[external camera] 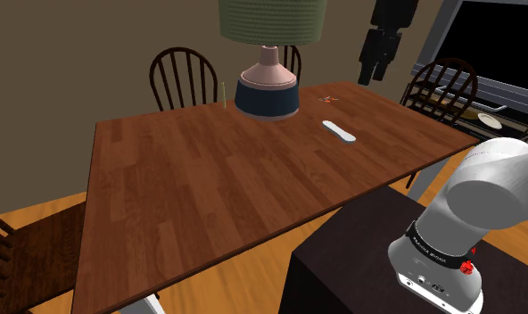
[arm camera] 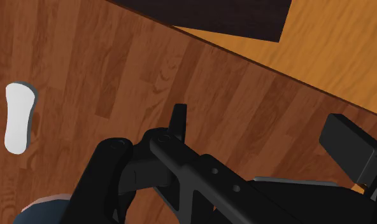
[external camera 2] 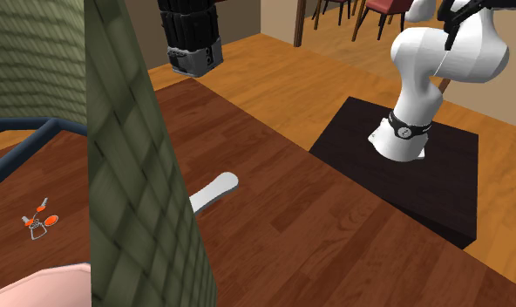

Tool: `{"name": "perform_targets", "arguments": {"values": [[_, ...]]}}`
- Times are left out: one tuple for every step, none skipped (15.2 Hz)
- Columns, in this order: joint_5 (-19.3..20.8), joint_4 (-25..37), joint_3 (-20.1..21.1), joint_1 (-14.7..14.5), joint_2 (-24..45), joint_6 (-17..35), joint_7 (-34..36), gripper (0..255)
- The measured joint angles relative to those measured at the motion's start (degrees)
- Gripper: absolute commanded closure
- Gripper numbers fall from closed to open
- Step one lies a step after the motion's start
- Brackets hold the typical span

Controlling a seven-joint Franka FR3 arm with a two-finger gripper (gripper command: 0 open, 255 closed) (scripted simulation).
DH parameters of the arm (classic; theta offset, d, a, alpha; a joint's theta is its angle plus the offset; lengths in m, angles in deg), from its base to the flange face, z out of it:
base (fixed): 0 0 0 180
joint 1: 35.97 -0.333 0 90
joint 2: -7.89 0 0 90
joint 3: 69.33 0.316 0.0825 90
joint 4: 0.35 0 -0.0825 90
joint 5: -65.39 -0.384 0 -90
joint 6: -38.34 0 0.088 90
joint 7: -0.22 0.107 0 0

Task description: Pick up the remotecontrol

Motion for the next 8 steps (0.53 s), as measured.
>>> {"name": "perform_targets", "arguments": {"values": [[0.00, 0.00, 0.00, 0.00, 0.00, 0.00, 0.00, 0], [0.29, -0.33, -0.30, 0.18, 0.33, 0.64, -0.33, 0], [0.78, -0.91, -0.82, 0.47, 1.03, 1.87, -0.91, 0], [1.26, -2.02, -1.32, 0.80, 1.30, 3.23, -1.44, 0], [1.82, -2.35, -1.97, 1.15, 2.46, 4.71, -2.12, 0], [2.32, -3.09, -2.54, 1.50, 3.26, 6.23, -2.72, 0], [2.87, -3.39, -3.21, 1.87, 4.58, 7.85, -3.39, 0], [3.26, -3.92, -3.66, 2.17, 5.35, 9.19, -3.78, 0]]}}
